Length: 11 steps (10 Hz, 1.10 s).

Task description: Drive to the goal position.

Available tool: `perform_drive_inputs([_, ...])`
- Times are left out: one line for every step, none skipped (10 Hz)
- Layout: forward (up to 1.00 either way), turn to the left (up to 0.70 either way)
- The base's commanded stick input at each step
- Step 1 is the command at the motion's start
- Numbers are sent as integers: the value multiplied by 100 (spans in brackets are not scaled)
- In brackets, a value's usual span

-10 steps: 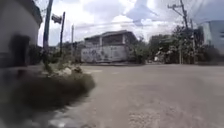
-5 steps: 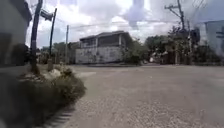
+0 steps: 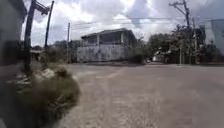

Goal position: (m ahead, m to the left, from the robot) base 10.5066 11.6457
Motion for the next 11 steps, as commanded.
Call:
perform_drive_inputs([100,0])
perform_drive_inputs([100,0])
perform_drive_inputs([100,0])
perform_drive_inputs([100,0])
perform_drive_inputs([100,0])
perform_drive_inputs([100,0])
perform_drive_inputs([100,0])
perform_drive_inputs([100,0])
perform_drive_inputs([100,0])
perform_drive_inputs([100,0])
perform_drive_inputs([100,0])
